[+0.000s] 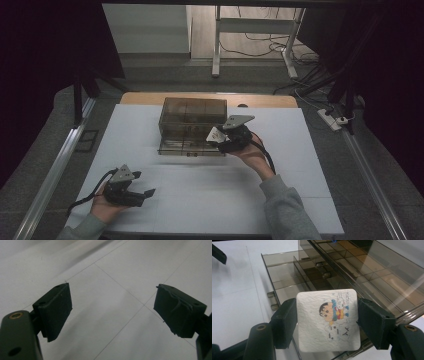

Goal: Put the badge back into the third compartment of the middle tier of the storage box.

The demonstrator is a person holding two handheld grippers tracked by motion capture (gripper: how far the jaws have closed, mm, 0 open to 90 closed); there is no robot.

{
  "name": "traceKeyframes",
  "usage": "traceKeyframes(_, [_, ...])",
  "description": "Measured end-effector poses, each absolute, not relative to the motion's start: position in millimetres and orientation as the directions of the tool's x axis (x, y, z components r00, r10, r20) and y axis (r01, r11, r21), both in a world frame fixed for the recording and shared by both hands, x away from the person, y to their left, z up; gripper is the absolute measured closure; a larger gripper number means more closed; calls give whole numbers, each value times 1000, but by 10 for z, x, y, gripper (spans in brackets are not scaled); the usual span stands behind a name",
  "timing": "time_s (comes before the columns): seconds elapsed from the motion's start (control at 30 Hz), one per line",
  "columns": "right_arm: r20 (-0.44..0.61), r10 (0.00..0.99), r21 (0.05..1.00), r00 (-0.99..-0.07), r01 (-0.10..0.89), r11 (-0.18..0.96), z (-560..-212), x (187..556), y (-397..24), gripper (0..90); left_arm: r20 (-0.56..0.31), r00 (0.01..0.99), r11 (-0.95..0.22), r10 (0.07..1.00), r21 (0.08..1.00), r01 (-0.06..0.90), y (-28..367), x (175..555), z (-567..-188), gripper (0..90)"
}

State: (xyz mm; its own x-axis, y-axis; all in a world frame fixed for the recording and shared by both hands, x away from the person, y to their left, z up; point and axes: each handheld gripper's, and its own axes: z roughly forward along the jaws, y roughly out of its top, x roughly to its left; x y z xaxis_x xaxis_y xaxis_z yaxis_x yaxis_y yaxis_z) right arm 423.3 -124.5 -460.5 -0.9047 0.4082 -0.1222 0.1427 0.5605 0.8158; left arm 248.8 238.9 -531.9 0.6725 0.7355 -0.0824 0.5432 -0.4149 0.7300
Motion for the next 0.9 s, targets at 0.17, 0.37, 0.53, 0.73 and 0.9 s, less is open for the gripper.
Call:
traceKeyframes(0.17, [-121,405,815,-906,143,562,-4609,4233,-1247,352,-81,673,-416,735,729,543,2389,2489,-5319,147])
traceKeyframes(0.37, [-121,402,814,-908,141,563,-4613,4228,-1254,283,-81,673,-417,735,729,543,2389,2488,-5319,147])
traceKeyframes(0.53, [-106,403,820,-909,150,552,-4606,4227,-1255,284,-80,674,-418,735,729,543,2389,2488,-5321,147])
traceKeyframes(0.73, [-97,402,819,-910,156,552,-4619,4223,-1238,275,-79,674,-419,735,729,542,2391,2486,-5320,146])
traceKeyframes(0.9, [-95,402,820,-911,157,550,-4616,4218,-1234,269,-79,674,-419,734,728,542,2393,2486,-5320,146])
